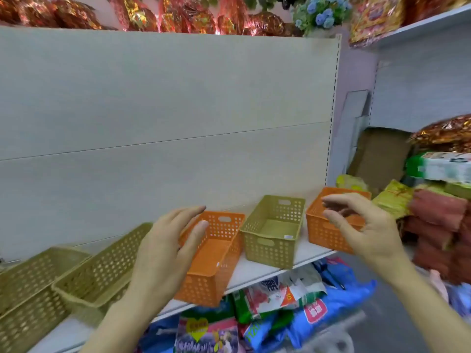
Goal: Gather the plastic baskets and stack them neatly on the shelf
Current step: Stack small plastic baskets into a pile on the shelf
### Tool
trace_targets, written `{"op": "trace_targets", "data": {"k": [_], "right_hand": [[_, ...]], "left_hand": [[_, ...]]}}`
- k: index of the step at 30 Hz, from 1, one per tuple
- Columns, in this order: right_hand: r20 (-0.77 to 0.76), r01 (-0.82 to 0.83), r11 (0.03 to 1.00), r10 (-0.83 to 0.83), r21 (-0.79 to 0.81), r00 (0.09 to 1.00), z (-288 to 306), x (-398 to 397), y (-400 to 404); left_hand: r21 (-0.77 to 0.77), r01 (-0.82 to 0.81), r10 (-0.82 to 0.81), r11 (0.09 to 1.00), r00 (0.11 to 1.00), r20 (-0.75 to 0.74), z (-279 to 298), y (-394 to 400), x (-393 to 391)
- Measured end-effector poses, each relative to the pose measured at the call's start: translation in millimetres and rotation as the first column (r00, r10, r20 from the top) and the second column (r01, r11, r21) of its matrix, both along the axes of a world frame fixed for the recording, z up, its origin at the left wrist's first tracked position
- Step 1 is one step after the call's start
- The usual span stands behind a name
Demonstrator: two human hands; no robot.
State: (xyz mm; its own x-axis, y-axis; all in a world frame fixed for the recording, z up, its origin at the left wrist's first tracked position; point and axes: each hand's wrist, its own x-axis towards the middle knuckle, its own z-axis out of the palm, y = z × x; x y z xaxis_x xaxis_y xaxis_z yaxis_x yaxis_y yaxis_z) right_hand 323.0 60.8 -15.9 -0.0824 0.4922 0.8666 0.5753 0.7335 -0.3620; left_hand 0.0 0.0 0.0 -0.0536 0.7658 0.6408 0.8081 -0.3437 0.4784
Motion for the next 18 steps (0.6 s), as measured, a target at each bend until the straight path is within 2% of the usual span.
{"op": "trace_targets", "data": {"k": [5, 7, 8, 10, 11, 12, 15, 18], "right_hand": [[0.024, 0.066, 0.988, -0.063, -0.142, 0.998, -35, 34, 49], [0.030, 0.069, 0.986, -0.066, -0.149, 0.997, -47, 51, 73], [0.044, 0.078, 0.987, -0.073, -0.139, 0.996, -52, 59, 85], [0.072, 0.093, 0.986, -0.083, -0.135, 0.994, -65, 77, 113], [0.089, 0.097, 0.986, -0.085, -0.134, 0.992, -72, 86, 125], [0.111, 0.101, 0.986, -0.087, -0.132, 0.990, -80, 95, 137], [0.175, 0.163, 0.979, -0.141, -0.121, 0.974, -103, 119, 167], [0.216, 0.241, 0.968, -0.221, -0.068, 0.951, -126, 138, 189]], "left_hand": [[-0.155, -0.022, 0.033, 0.988, 0.997, 0.066, -50, 78, 63], [-0.300, 0.003, 0.075, 0.954, 0.966, 0.248, -76, 116, 91], [-0.398, 0.049, 0.117, 0.916, 0.917, 0.382, -90, 134, 106], [-0.508, 0.128, 0.276, 0.852, 0.715, 0.642, -116, 171, 135], [-0.540, 0.116, 0.365, 0.834, 0.618, 0.697, -127, 187, 149], [-0.556, 0.096, 0.429, 0.825, 0.535, 0.728, -135, 201, 164], [-0.615, -0.021, 0.578, 0.788, 0.371, 0.727, -142, 225, 198], [-0.552, -0.138, 0.569, 0.822, 0.239, 0.787, -154, 245, 214]]}}
